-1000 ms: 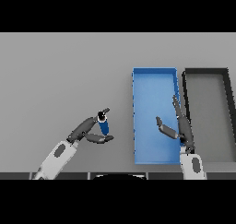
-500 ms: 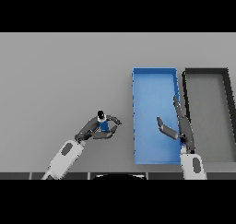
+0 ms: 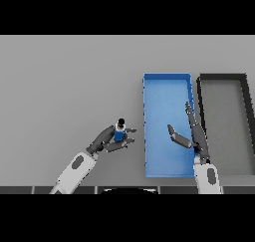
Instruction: Pick up the blue pipe and place it into the blue bin.
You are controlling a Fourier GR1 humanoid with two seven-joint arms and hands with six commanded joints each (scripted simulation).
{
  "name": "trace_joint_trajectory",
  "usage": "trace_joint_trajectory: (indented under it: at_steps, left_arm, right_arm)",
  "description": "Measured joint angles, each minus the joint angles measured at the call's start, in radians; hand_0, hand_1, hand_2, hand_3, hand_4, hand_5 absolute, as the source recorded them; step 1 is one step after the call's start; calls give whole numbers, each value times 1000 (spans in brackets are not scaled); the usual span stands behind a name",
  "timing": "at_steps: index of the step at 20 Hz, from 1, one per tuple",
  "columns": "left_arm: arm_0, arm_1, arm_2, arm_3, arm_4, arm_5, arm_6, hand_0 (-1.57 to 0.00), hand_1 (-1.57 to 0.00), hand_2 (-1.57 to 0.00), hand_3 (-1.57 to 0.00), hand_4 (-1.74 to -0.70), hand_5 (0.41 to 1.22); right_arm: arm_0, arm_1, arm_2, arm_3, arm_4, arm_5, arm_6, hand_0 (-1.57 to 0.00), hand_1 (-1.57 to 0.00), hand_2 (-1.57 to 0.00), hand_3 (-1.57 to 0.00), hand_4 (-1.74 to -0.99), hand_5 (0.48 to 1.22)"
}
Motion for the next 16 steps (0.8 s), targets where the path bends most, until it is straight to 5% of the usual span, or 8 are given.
trace_joint_trajectory:
  at_steps: [4,16]
  left_arm:
    - [-11,-15,12,-72,8,5,-17,-1528,-1535,-1540,-1539,-1468,1207]
    - [-70,-32,1,-211,4,-58,128,-1568,-1569,-1569,-1569,-1466,1220]
  right_arm:
    - [16,-3,-2,-28,-9,3,-3,1,1,1,1,-1220,638]
    - [7,-11,-9,-9,19,-19,-12,1,1,1,1,-1141,643]
